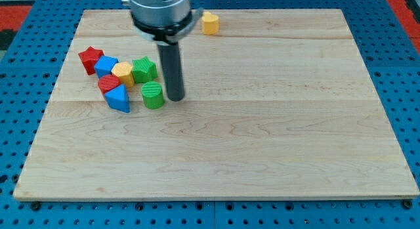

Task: Move your arm to the center

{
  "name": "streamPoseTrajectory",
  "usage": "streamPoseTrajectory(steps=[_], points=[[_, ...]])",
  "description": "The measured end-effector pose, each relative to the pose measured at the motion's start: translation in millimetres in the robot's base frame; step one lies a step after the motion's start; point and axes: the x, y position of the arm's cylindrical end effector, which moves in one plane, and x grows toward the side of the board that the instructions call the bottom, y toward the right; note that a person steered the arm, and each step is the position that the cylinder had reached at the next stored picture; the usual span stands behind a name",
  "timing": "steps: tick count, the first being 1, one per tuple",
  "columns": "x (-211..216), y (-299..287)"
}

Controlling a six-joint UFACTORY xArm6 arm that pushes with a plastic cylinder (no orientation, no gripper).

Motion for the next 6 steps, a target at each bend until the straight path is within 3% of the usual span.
streamPoseTrajectory(steps=[1,2,3,4,6], points=[[5,24],[-7,-39],[-11,-58],[-15,-46],[-18,32]])
